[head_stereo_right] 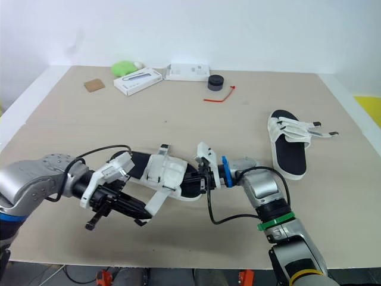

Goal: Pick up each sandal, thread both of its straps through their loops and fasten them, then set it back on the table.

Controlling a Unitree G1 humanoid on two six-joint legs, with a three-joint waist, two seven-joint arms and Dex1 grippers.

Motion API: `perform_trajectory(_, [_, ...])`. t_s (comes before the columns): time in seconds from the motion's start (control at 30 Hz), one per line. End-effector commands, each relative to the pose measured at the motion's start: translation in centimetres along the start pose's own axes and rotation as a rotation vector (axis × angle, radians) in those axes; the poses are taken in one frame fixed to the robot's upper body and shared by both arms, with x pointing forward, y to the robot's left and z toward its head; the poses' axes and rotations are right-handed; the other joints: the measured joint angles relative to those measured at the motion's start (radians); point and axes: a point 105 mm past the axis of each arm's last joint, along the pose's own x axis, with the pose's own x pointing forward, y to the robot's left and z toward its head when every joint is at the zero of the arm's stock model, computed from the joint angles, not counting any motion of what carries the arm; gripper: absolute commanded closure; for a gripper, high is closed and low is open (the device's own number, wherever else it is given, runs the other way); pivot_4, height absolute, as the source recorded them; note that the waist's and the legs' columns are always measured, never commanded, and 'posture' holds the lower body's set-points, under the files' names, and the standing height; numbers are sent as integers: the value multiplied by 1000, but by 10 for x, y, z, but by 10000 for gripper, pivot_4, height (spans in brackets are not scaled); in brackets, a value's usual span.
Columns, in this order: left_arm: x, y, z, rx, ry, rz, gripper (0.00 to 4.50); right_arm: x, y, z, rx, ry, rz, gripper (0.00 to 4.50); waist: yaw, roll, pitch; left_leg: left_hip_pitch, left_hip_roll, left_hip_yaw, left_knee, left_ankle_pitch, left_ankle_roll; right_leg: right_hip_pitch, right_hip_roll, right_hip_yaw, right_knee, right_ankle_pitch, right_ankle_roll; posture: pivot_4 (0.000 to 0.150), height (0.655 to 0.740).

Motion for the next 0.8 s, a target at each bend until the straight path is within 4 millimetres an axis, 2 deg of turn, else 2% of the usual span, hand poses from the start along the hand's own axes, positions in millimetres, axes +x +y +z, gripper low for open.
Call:
perform_trajectory(0.03, [12, -6, 30, -18, -115, -118, 44470, -17, -17, -13, 39, 50, -126, 45000, 10, 0, 0, -2, 0, -1, 1, 0, 0, -1, 0, -1, 0, 0, 0, 1500, 7400])
perform_trajectory(0.2, [20, 37, 51, -261, -281, -17, 44470, -19, -18, -12, 37, 49, -133, 45000, 9, -1, 0, -3, -1, -2, 8, 0, 0, 1, 0, -1, 1, 3, 3, 1500, 7400])
perform_trajectory(0.27, [24, 64, 48, -402, -338, 74, 44470, -20, -18, -13, 37, 48, -141, 45000, 7, 0, 0, -3, -1, -3, 11, 0, 1, 2, 0, -1, 1, 4, 3, 1500, 7400])
perform_trajectory(0.37, [25, 91, 39, -555, -404, 181, 44470, -22, -17, -15, 41, 48, -147, 45000, 10, 0, 0, -3, -2, -4, 16, 0, 1, 4, 0, -1, 2, 6, 6, 1500, 7400])
perform_trajectory(0.67, [10, 129, 25, -720, -516, 424, 44470, -21, -16, -17, 44, 46, -152, 45000, 12, 0, -1, -2, -3, -4, 18, 4, 3, 6, -1, -1, 1, 12, 8, 1500, 7400])
perform_trajectory(0.8, [1, 138, 17, -777, -545, 517, 44470, -19, -16, -15, 42, 42, -147, 45000, 11, 0, -1, -1, -3, -3, 18, 5, 3, 6, -2, -1, 1, 12, 5, 1500, 7400])
